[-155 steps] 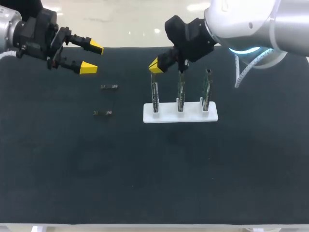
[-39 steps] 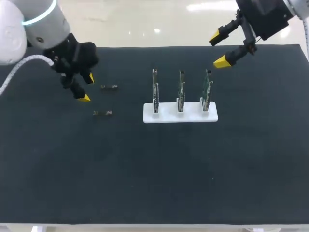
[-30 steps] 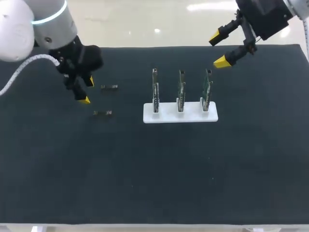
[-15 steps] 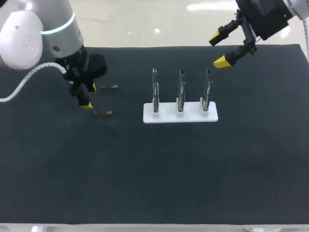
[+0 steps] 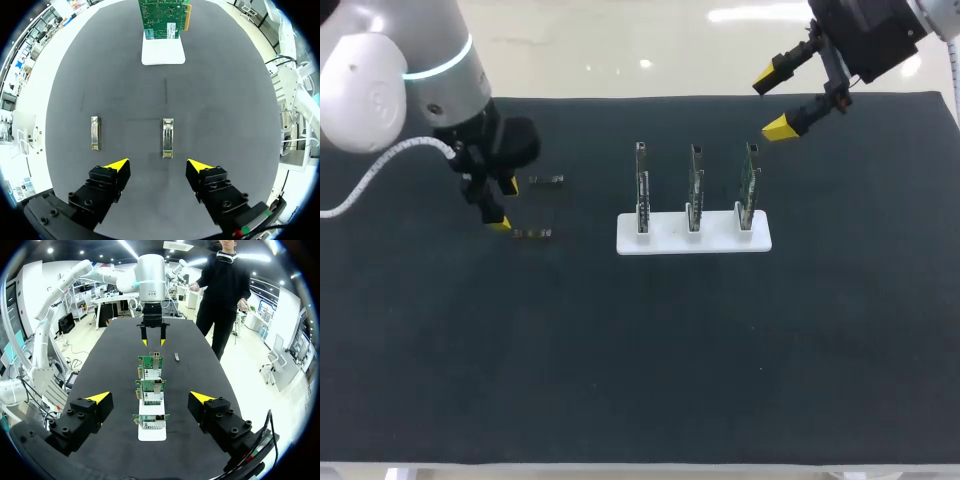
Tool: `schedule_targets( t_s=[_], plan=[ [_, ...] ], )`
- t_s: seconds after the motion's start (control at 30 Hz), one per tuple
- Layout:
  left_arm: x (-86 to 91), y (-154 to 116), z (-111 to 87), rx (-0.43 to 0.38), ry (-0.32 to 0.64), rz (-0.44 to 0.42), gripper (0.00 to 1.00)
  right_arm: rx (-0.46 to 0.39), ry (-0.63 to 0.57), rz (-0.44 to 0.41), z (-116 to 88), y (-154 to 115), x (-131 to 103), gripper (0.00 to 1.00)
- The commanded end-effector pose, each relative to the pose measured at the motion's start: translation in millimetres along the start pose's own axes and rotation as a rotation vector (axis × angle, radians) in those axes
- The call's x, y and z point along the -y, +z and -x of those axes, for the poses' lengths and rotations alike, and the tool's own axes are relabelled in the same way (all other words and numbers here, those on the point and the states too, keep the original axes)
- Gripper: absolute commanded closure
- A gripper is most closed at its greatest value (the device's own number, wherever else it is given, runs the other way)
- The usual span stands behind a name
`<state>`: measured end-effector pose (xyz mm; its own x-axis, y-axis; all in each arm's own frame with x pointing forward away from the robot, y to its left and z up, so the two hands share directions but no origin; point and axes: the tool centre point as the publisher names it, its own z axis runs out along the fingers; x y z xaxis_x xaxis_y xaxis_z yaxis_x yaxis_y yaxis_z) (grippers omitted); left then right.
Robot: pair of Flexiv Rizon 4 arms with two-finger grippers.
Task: Pick up the optical module with the left hand, and insert it into the network port with the right hand.
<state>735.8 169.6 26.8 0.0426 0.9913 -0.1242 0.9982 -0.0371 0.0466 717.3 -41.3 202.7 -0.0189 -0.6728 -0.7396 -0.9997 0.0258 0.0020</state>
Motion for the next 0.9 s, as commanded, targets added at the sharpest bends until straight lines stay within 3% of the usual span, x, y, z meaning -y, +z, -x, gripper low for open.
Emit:
schedule_targets(
  t_s=[0.03, 0.17, 0.47, 0.9],
  plan=[
    [-1.9, 4.6, -10.9, -0.015, -0.008, 0.024, 0.00, 0.000, 0.000, -0.001, 0.3, -0.1, -0.4, 0.00],
    [0.1, 12.5, -19.4, -0.031, 0.018, 0.043, 0.00, 0.000, 0.000, -0.001, 0.3, -0.1, -0.4, 0.00],
    [5.1, 16.4, -17.4, -0.055, 0.018, 0.009, 0.00, 0.000, 0.000, -0.001, 0.3, -0.1, -0.4, 0.00],
    [10.9, 28.2, 1.3, -0.051, 0.009, 0.000, 0.00, 0.000, 0.000, -0.001, 0.3, -0.1, -0.4, 0.00]
  ],
)
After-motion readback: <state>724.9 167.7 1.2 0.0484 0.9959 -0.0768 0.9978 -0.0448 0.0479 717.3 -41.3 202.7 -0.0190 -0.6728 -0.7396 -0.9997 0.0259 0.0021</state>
